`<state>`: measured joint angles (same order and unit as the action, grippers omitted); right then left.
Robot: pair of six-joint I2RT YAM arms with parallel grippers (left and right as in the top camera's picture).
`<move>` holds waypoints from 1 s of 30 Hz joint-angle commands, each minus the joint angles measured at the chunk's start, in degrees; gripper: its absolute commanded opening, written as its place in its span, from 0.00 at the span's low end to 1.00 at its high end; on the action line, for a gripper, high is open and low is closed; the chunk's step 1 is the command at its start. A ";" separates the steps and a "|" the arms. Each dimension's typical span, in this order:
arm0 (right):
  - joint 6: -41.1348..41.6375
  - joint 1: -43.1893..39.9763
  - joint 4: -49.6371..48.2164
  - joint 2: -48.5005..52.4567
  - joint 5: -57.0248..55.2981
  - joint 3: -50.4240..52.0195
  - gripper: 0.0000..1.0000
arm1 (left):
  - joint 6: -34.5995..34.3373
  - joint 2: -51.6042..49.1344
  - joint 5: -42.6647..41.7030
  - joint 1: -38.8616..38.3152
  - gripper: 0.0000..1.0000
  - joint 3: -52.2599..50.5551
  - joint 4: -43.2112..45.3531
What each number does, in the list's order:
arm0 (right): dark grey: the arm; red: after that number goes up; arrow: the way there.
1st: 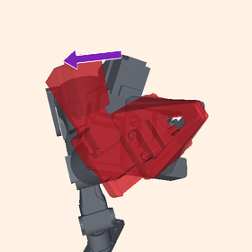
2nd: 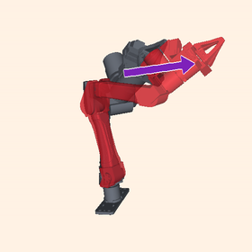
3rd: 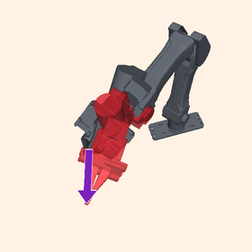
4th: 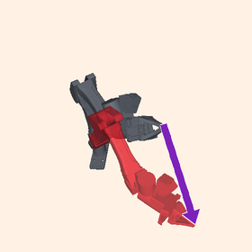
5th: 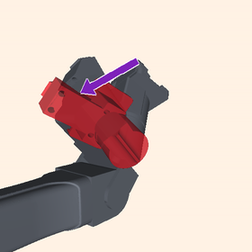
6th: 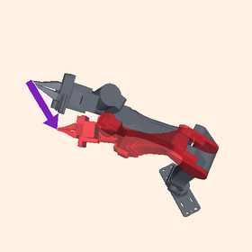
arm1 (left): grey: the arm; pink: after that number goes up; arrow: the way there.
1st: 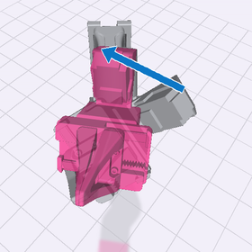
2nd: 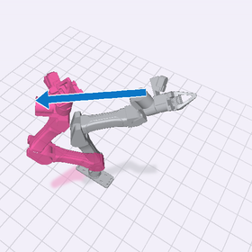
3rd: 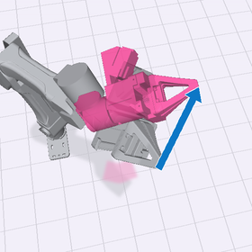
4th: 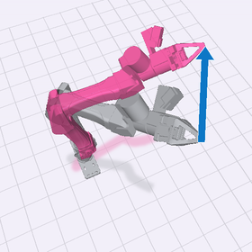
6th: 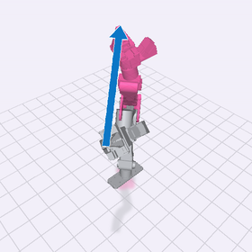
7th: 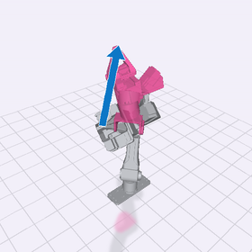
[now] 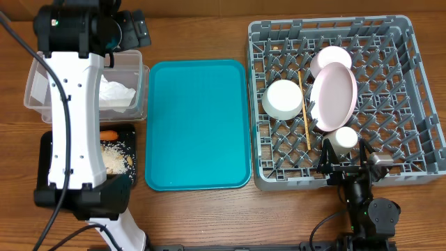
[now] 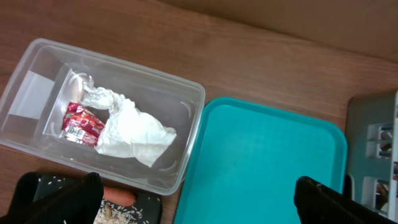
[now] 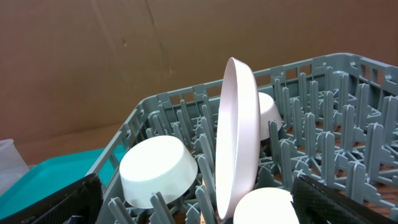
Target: Sort waste into correct bins and load items into the dishwasher
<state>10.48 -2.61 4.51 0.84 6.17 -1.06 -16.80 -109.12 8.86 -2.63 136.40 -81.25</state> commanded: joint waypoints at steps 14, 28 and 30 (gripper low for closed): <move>-0.28 -0.02 -0.35 -0.66 0.33 0.61 1.00 | 0.28 39.04 3.78 -0.76 1.00 -22.08 0.42; -0.28 -0.02 -0.35 -0.66 0.33 0.61 1.00 | -0.17 75.91 -10.34 -0.70 1.00 -80.52 21.66; -0.28 -0.02 -0.35 -0.66 0.35 0.61 1.00 | -0.15 80.89 -10.43 -0.72 1.00 -89.46 30.91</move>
<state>10.46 -2.59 4.49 0.84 6.15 -1.06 -16.80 -34.13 1.87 -3.01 57.36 -58.57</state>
